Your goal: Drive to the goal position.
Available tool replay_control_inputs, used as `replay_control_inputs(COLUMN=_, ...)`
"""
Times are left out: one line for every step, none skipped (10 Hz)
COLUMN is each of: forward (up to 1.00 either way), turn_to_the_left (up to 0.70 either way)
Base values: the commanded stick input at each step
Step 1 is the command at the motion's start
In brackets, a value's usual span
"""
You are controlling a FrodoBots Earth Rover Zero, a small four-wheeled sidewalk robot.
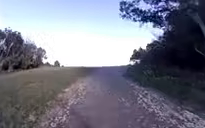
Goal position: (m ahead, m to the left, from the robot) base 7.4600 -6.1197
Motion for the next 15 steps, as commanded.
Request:
replay_control_inputs(forward=0.50, turn_to_the_left=0.00)
replay_control_inputs(forward=0.50, turn_to_the_left=0.00)
replay_control_inputs(forward=0.50, turn_to_the_left=0.00)
replay_control_inputs(forward=0.50, turn_to_the_left=0.00)
replay_control_inputs(forward=0.50, turn_to_the_left=0.00)
replay_control_inputs(forward=0.50, turn_to_the_left=0.00)
replay_control_inputs(forward=0.50, turn_to_the_left=0.00)
replay_control_inputs(forward=0.50, turn_to_the_left=0.00)
replay_control_inputs(forward=0.50, turn_to_the_left=0.00)
replay_control_inputs(forward=0.50, turn_to_the_left=0.00)
replay_control_inputs(forward=0.50, turn_to_the_left=0.00)
replay_control_inputs(forward=0.50, turn_to_the_left=0.00)
replay_control_inputs(forward=0.50, turn_to_the_left=0.15)
replay_control_inputs(forward=0.50, turn_to_the_left=0.31)
replay_control_inputs(forward=0.50, turn_to_the_left=0.44)
